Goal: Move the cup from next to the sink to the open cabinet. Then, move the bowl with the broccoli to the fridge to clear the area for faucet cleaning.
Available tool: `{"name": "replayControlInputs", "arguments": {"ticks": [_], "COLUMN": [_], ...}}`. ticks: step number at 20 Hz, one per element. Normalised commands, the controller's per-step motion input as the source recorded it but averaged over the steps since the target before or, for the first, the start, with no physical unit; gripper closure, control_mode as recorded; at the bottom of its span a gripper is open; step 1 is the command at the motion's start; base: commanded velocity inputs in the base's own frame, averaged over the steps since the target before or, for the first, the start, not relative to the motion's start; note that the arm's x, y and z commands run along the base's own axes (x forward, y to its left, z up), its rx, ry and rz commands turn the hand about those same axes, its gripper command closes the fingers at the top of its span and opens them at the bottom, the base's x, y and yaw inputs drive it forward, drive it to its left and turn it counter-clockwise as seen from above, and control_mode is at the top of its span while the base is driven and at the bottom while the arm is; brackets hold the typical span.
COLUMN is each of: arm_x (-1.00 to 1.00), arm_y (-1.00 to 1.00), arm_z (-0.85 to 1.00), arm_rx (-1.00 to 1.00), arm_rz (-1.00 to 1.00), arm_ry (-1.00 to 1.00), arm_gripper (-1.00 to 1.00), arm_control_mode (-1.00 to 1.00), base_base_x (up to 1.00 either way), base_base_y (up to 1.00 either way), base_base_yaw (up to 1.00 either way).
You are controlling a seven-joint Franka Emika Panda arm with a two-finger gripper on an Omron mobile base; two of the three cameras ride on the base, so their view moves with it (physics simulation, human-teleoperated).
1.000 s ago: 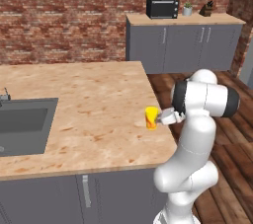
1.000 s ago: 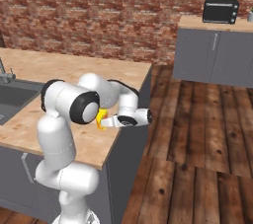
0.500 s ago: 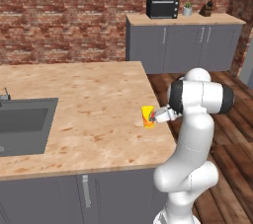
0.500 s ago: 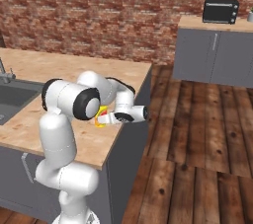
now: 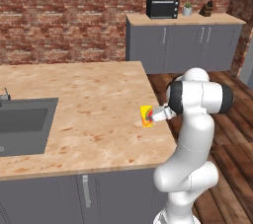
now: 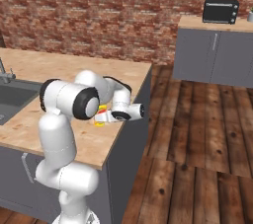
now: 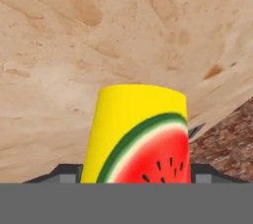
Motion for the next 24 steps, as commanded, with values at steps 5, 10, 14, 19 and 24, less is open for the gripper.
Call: {"name": "replayControlInputs", "arguments": {"ticks": [5, 10, 14, 19, 24], "arm_x": [-0.33, -0.50, -0.65, -0.34, -0.34], "arm_y": [0.00, -0.03, -0.02, 0.00, 0.00], "arm_z": [0.34, 0.94, 1.00, 1.00, 1.00], "arm_rx": [0.00, 0.00, 0.00, 0.00, 0.00], "arm_rz": [0.00, 0.00, 0.00, 0.00, 0.01], "arm_ry": [-0.19, -0.41, -0.56, -0.39, -0.28], "arm_gripper": [1.00, 1.00, 1.00, 1.00, 1.00], "arm_control_mode": [-1.00, -1.00, -1.00, -1.00, -1.00], "base_base_x": [0.00, 0.00, 0.00, 0.00, 0.00], "base_base_y": [0.00, 0.00, 0.00, 0.00, 0.00], "base_base_yaw": [0.00, 0.00, 0.00, 0.00, 0.00]}}
